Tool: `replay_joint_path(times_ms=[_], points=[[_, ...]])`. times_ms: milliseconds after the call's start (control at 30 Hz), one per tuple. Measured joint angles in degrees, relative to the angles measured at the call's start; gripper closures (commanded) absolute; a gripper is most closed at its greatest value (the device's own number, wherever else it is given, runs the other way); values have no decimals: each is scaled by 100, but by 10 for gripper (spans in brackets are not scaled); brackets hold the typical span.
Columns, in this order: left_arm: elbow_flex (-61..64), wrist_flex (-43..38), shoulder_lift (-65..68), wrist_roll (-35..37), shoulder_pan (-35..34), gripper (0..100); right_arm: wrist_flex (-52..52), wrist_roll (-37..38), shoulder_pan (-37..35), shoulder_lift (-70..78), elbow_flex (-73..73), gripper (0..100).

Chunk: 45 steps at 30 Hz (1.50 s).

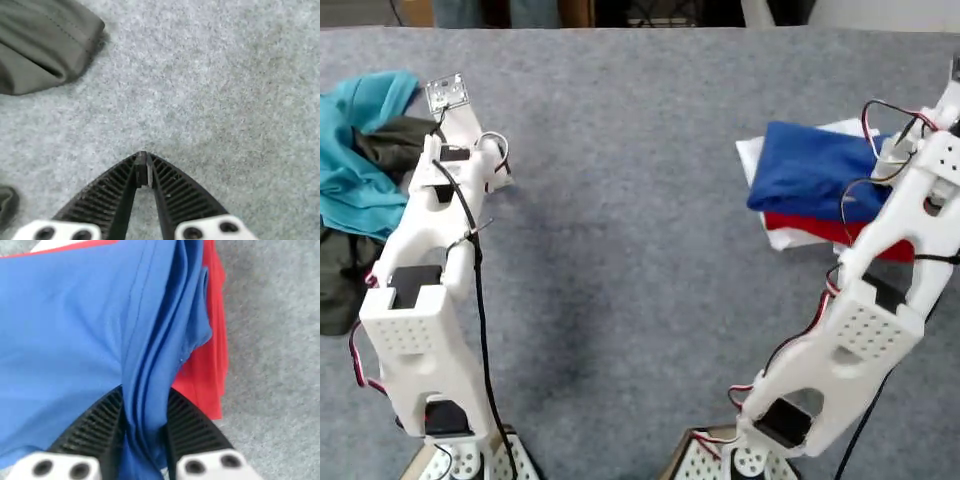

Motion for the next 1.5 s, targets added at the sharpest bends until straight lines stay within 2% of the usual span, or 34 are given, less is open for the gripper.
replay_joint_path(times_ms=[133,200,267,400,567,633,700,767,833,1000,1100,1200,1333,1500], points=[[0,0,0,0,0,971,53,9,0,9,-9,596],[0,0,0,0,0,971,255,9,9,9,-105,518],[-105,149,9,0,-44,970,536,9,9,9,-404,533],[-853,932,9,0,-448,942,730,9,79,-44,-1125,636],[-2514,2620,62,-9,-1565,770,756,9,202,-580,-1310,742],[-3112,3182,62,-9,-2084,745,765,9,185,-747,-1160,743],[-3464,3288,53,-9,-2602,743,765,9,176,-844,-976,743],[-3534,3051,158,-26,-3042,744,765,9,88,-870,-818,743],[-3402,2435,475,-193,-3349,764,765,9,-62,-870,-712,743],[-3130,360,1943,-1064,-3473,970,765,9,-484,-879,-712,743],[-3578,220,2470,-1468,-3429,971,765,9,-589,-879,-712,743],[-4308,1002,2505,-1530,-3420,972,765,9,-607,-879,-712,744],[-5556,2637,2462,-1556,-3420,972,765,9,-607,-879,-712,744],[-7402,4475,2145,-1618,-2910,972,774,9,-607,-879,-695,746]])
